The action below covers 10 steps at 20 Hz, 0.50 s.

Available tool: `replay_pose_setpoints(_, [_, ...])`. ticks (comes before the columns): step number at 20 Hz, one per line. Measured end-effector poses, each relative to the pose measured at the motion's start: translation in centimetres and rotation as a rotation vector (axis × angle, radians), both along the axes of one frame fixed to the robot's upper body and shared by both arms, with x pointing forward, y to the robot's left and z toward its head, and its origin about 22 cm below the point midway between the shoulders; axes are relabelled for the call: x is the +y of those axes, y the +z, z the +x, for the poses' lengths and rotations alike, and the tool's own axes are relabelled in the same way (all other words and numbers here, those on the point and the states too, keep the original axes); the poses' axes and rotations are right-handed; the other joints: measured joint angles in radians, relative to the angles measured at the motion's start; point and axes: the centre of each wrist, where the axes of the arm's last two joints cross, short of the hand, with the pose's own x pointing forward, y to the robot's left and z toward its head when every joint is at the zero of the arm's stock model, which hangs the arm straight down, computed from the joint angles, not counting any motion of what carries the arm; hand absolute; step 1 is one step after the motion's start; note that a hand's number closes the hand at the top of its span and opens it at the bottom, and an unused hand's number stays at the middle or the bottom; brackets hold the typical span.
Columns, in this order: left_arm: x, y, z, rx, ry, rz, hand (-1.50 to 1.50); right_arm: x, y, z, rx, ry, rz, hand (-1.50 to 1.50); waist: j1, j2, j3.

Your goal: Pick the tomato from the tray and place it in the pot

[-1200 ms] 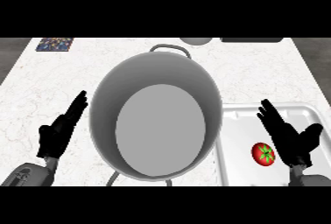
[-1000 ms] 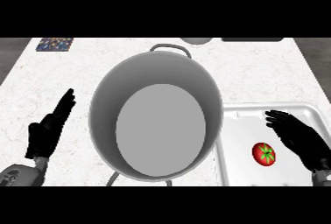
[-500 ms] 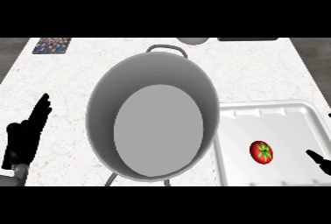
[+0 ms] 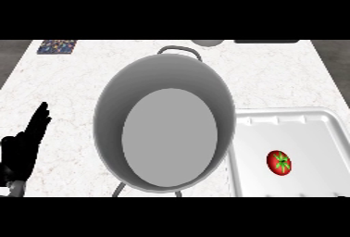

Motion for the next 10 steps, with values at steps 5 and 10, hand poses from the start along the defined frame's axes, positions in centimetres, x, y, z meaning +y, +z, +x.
replay_pose_setpoints(5, [-0.6, 0.6, 0.5, -0.005, -0.017, 0.002, 0.0, 2.5, 3.9, 2.7, 0.154, 0.06, -0.089, -1.5, 0.011, 0.003, -0.001])
replay_pose_setpoints(10, [-1.0, 1.1, 0.9, -0.005, -0.034, 0.0, 0.0, 4.7, 5.7, 4.4, 0.38, 0.109, -0.241, -1.5, 0.028, 0.007, -0.002])
